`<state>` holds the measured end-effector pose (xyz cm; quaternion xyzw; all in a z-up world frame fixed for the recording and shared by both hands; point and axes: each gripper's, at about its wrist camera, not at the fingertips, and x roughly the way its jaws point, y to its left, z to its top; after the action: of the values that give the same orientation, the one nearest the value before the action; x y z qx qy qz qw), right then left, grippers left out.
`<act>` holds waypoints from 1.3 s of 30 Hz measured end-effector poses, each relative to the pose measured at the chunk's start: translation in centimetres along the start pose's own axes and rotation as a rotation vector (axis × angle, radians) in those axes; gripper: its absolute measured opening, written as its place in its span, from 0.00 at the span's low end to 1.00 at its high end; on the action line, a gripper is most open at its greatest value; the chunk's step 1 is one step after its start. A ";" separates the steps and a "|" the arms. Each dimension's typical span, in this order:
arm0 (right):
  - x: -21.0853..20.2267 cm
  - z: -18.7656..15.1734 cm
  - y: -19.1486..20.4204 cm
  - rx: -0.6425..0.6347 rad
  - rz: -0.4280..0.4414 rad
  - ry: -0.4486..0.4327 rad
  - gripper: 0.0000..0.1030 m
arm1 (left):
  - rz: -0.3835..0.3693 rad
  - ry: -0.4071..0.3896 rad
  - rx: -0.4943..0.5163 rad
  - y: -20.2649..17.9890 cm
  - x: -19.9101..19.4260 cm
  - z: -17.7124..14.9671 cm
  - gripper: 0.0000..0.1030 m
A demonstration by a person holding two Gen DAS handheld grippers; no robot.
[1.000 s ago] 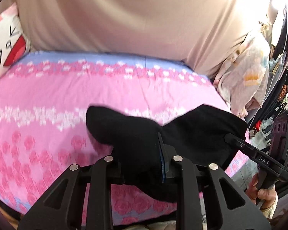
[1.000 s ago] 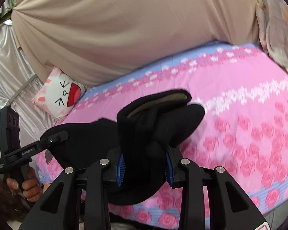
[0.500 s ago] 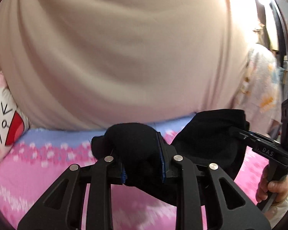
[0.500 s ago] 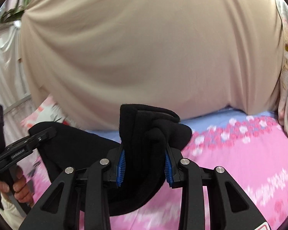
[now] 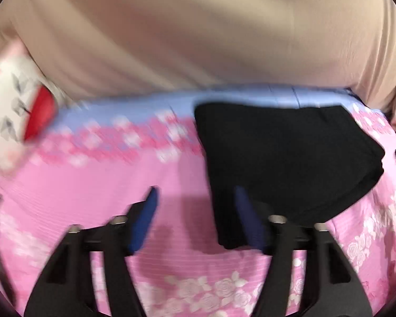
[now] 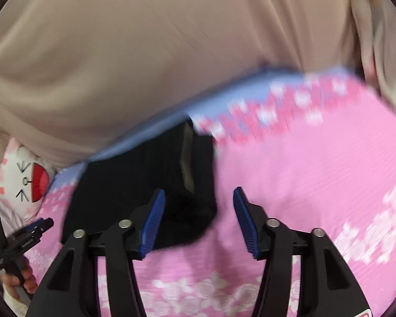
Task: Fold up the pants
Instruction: 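Release the trousers and pull both tools back from the stack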
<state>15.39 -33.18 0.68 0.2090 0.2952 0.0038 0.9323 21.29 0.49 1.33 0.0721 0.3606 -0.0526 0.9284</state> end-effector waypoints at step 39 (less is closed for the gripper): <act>-6.9 -8.7 8.2 -0.221 -0.156 0.035 0.16 | -0.004 0.029 -0.029 -6.3 -6.6 -5.4 0.89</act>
<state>5.87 -23.18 1.28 0.0815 0.3245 -0.0327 0.9418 11.91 -4.44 1.31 0.0588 0.3747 -0.0482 0.9240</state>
